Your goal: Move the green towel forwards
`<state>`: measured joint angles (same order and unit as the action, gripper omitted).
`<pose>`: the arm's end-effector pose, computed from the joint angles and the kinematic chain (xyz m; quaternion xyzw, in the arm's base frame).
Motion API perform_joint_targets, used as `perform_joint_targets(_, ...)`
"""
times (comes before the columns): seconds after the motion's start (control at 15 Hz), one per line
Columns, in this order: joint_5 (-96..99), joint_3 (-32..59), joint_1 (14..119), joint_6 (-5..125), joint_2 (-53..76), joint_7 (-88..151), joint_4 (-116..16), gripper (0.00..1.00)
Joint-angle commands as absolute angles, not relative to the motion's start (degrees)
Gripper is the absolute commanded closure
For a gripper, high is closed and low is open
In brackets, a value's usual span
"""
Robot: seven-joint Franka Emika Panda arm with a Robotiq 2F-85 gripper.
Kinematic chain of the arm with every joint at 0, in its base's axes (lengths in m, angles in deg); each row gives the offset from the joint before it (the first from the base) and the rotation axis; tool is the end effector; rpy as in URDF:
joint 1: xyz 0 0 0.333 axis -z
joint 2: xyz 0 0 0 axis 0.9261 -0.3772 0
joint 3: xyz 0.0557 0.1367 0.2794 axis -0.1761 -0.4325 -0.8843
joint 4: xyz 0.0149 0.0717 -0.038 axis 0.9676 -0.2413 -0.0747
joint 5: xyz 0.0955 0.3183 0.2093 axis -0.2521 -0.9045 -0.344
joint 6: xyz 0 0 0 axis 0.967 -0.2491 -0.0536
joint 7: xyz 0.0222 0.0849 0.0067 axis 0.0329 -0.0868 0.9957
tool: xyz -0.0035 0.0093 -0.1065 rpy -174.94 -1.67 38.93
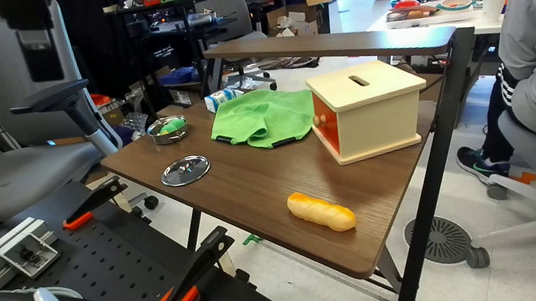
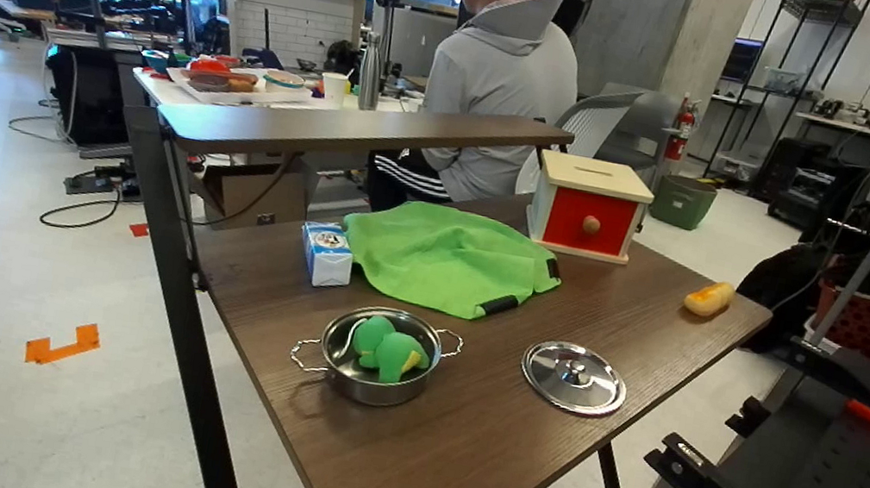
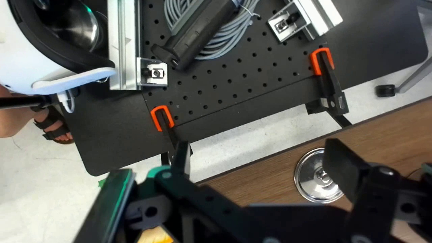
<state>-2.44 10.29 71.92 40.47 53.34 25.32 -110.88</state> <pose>0.3533 -0.0302 0.3605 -0.9829 0.1444 0.1137 0.0067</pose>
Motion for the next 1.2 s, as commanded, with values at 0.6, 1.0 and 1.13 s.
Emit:
perform_joint_targets(0.6,-5.2,6.4,67.4,56.9,17.0,-2.4,-86.3,0.00)
perform_joint_targets(1.0,0.1,9.4,61.2,65.8,2.8,-12.6,-71.9,0.00)
perform_joint_targets(1.13,2.7,11.5,58.5,67.3,-1.2,-16.2,-67.7,0.00)
